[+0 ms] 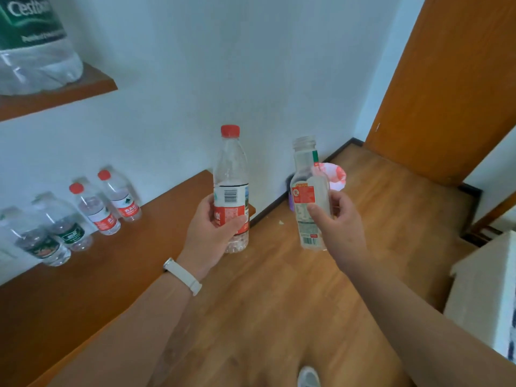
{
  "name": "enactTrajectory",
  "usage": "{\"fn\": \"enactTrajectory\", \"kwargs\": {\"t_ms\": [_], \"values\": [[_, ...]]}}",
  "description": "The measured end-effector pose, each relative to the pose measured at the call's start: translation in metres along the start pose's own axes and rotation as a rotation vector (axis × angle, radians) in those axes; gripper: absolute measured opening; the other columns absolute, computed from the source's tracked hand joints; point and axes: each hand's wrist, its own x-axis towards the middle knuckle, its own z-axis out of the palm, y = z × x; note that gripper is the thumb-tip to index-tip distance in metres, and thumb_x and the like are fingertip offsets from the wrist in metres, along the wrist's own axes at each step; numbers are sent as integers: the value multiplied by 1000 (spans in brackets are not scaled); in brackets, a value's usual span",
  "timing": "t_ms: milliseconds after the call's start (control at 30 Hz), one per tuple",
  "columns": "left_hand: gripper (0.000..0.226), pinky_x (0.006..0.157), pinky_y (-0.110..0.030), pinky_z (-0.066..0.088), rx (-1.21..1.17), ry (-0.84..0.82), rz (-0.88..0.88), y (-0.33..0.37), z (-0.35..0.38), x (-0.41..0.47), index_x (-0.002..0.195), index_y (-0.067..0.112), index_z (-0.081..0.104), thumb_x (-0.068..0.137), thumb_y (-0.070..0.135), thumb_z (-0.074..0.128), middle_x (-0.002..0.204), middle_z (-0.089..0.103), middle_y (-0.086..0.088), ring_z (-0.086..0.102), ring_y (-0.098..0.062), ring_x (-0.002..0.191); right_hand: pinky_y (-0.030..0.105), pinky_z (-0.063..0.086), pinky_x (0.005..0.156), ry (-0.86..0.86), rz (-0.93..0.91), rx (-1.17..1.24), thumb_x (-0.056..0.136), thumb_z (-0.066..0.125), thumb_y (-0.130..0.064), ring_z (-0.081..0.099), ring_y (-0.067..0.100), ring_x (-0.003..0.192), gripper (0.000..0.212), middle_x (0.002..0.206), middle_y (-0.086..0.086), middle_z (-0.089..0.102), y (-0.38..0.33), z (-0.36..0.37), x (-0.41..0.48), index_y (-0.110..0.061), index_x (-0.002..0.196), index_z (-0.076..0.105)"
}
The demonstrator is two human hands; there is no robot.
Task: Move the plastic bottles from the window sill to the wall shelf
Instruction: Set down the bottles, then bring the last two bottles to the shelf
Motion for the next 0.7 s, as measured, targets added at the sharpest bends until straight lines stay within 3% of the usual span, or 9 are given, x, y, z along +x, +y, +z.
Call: {"fn": "enactTrajectory", "kwargs": {"t_ms": [100,200,367,567,700], "values": [[63,77,-17,53,16,64,-33,-5,7,31,139,30,44,85,30,76,121,61,15,63,-5,108,33,59,80,-29,19,22,82,66,-46,65,12,102,52,113,-9,64,8,3,45,-24,127,52],[61,74,-16,51,28,119,-69,-7,20,67,139,33,44,86,32,74,121,60,16,62,-7,109,38,59,84,-63,30,66,82,65,-49,65,13,103,53,115,-10,64,17,5,100,-26,128,51],[63,74,-17,51,33,238,-123,-3,59,134,142,30,44,86,30,74,122,63,10,64,-9,106,30,57,80,-187,22,101,87,68,-35,64,13,104,45,113,-6,64,33,13,199,-21,127,51],[60,88,-31,55,67,364,-185,9,94,197,140,26,46,87,25,74,120,65,8,65,-10,104,33,55,84,-365,-2,117,87,69,-27,62,9,100,36,107,-9,62,37,24,300,-25,118,50],[57,84,-25,55,107,446,-204,11,95,210,136,22,49,85,19,75,116,67,8,67,-8,101,40,55,89,-465,-28,120,84,70,-32,62,11,102,37,109,-8,62,43,47,336,-28,117,53]]}}
